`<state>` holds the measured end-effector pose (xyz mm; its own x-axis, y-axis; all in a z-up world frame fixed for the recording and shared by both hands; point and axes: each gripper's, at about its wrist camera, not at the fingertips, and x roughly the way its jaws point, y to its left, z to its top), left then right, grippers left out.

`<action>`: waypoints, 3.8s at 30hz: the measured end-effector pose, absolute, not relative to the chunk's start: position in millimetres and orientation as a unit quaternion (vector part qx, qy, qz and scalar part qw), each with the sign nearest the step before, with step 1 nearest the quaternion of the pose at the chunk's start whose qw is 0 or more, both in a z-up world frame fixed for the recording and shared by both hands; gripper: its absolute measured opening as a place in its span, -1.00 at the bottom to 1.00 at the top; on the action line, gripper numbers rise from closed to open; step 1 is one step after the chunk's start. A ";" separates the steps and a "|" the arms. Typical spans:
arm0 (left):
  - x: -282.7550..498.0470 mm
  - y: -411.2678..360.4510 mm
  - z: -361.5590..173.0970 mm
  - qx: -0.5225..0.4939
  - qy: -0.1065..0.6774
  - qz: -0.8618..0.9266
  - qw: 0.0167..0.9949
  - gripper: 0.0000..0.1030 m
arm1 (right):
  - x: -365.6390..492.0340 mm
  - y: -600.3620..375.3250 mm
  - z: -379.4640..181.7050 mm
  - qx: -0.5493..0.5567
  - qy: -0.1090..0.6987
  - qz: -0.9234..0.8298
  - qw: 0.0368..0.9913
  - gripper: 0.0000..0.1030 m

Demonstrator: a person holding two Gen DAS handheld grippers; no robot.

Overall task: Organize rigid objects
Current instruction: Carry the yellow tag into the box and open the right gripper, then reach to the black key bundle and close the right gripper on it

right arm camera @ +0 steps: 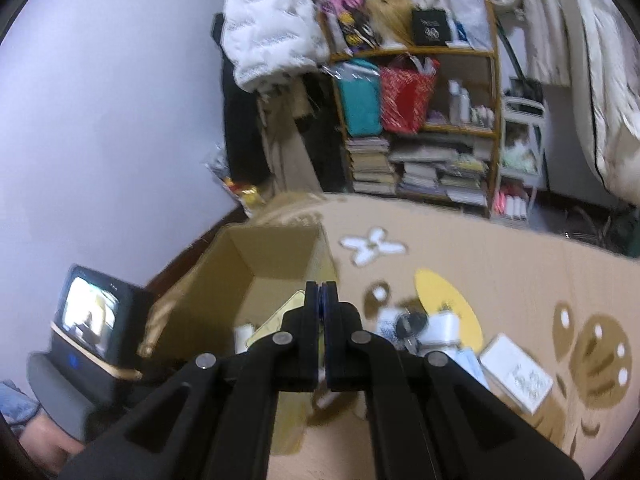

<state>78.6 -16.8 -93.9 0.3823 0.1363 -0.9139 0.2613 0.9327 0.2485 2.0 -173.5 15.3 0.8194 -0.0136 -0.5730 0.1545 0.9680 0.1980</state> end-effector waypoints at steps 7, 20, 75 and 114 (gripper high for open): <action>77.8 -15.8 -93.8 0.176 0.556 -0.038 0.811 -0.63 | 20.7 -141.5 30.6 0.089 0.288 -0.006 0.953 -0.95; 78.4 -14.3 -94.7 0.172 0.561 -0.037 0.809 -0.63 | 33.4 -127.0 -7.8 0.081 0.335 0.027 0.938 -0.95; 78.0 -21.6 -97.8 0.193 0.558 -0.022 0.807 -0.58 | 63.8 -254.8 -80.9 0.090 0.385 -0.064 0.916 1.00; 76.9 -23.8 -101.3 0.204 0.557 -0.021 0.805 -0.56 | 81.6 -250.8 -140.6 0.089 0.445 -0.053 0.889 -0.22</action>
